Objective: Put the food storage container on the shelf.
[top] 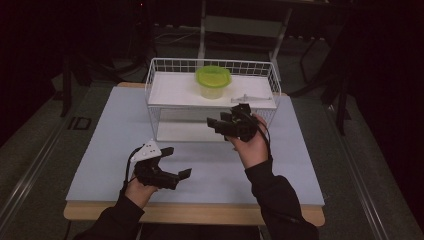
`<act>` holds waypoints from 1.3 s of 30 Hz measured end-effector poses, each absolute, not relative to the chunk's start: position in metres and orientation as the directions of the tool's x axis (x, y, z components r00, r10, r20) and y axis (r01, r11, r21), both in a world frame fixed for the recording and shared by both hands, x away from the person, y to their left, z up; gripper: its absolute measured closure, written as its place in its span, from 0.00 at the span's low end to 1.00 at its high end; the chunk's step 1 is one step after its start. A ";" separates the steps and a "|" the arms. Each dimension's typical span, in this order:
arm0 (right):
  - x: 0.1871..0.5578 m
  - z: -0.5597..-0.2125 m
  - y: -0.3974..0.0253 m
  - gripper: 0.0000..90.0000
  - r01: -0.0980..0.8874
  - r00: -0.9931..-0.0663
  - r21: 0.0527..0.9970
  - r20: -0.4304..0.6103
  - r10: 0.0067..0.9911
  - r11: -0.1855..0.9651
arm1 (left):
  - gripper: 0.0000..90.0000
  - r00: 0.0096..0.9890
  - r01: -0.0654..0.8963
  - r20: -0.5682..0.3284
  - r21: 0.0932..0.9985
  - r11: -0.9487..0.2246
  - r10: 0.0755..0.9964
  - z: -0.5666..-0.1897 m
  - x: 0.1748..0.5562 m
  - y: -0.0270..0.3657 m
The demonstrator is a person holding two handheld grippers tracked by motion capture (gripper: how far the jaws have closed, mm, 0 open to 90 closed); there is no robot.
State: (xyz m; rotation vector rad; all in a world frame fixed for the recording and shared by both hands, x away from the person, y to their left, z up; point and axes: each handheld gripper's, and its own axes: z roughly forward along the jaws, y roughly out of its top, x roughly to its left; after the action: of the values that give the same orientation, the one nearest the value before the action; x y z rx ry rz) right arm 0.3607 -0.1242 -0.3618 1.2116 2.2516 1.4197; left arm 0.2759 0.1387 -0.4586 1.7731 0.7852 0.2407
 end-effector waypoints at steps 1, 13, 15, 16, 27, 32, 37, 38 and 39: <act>0.357 -0.365 -0.126 0.35 0.519 -0.654 0.831 0.235 0.719 0.200 | 0.01 0.761 0.382 -0.215 0.911 -0.155 0.611 -0.459 0.276 0.138; 0.328 -0.399 -0.150 0.21 0.479 -0.692 0.845 0.199 0.694 0.236 | 0.01 0.783 0.369 -0.191 0.909 -0.195 0.593 -0.465 0.270 0.130; 0.326 -0.406 -0.154 0.20 0.480 -0.684 0.846 0.197 0.703 0.230 | 0.01 0.785 0.369 -0.186 0.906 -0.206 0.591 -0.466 0.269 0.129; 0.324 -0.410 -0.156 0.20 0.484 -0.681 0.843 0.196 0.705 0.234 | 0.01 0.786 0.369 -0.183 0.905 -0.212 0.591 -0.467 0.269 0.129; 0.311 -0.451 -0.188 0.19 0.521 -0.666 0.812 0.195 0.720 0.262 | 0.01 0.791 0.368 -0.179 0.903 -0.220 0.586 -0.470 0.269 0.128; 0.307 -0.464 -0.202 0.18 0.532 -0.666 0.794 0.178 0.724 0.295 | 0.01 0.790 0.375 -0.185 0.900 -0.222 0.584 -0.471 0.270 0.128; 0.299 -0.472 -0.211 0.18 0.526 -0.672 0.789 0.156 0.724 0.319 | 0.01 0.789 0.379 -0.183 0.896 -0.230 0.586 -0.474 0.271 0.129; 0.297 -0.473 -0.212 0.18 0.524 -0.676 0.787 0.151 0.722 0.326 | 0.01 0.790 0.378 -0.181 0.896 -0.233 0.586 -0.474 0.271 0.129; 0.296 -0.475 -0.213 0.18 0.528 -0.674 0.783 0.150 0.723 0.329 | 0.01 0.788 0.381 -0.182 0.894 -0.235 0.588 -0.475 0.271 0.129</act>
State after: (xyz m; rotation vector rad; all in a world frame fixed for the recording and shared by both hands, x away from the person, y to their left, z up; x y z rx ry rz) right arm 0.2959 -0.2128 -0.4745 1.1363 2.3674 1.2627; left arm 0.2710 0.1285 -0.4749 1.8574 0.7400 0.2299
